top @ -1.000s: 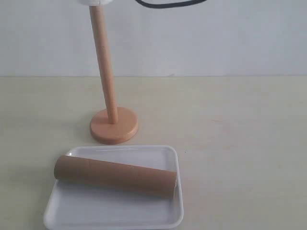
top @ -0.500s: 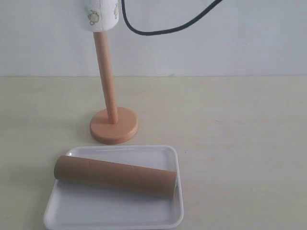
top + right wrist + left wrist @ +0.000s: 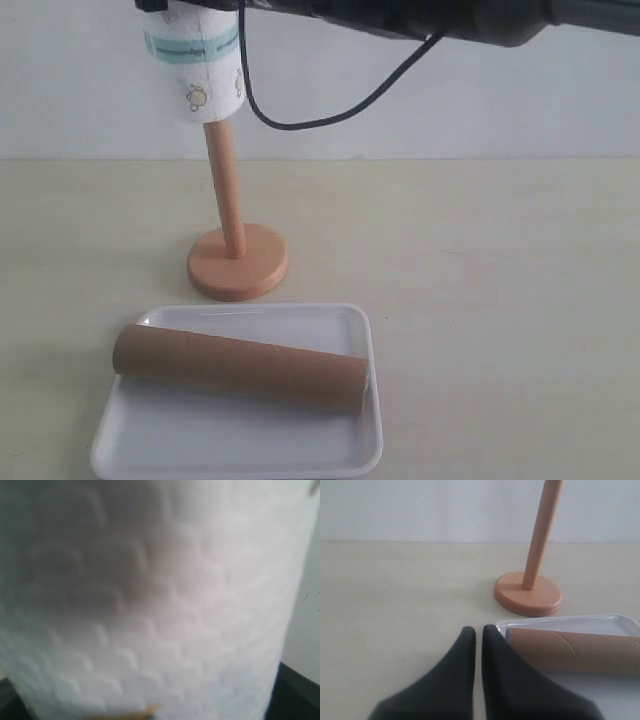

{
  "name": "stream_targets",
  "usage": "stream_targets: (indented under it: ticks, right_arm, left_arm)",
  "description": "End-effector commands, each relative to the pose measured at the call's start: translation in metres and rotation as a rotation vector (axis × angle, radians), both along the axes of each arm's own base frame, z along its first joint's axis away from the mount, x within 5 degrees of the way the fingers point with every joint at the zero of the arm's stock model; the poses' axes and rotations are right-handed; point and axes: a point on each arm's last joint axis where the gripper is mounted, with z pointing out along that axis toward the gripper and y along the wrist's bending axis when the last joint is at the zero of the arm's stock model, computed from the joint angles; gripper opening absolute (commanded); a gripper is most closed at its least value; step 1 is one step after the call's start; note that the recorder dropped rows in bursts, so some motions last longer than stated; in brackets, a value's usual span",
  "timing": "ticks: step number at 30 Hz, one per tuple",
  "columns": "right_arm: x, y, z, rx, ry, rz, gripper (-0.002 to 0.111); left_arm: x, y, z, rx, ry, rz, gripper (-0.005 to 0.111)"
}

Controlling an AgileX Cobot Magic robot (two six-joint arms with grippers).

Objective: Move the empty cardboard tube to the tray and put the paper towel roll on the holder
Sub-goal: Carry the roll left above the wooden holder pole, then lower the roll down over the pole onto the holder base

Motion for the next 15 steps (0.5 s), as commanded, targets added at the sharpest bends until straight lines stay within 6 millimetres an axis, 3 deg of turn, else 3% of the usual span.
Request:
stream_targets:
  ticks: [1,15]
  right_arm:
    - [0.000,0.006,-0.003,0.008,-0.007,0.041,0.000]
    - [0.014,0.020,-0.052,-0.040,0.079,0.050,0.000]
  left_arm:
    - [0.000,0.000,-0.001,-0.004,0.001,-0.005,0.004]
    - [0.000,0.000,-0.001,-0.004,0.001,-0.005,0.004]
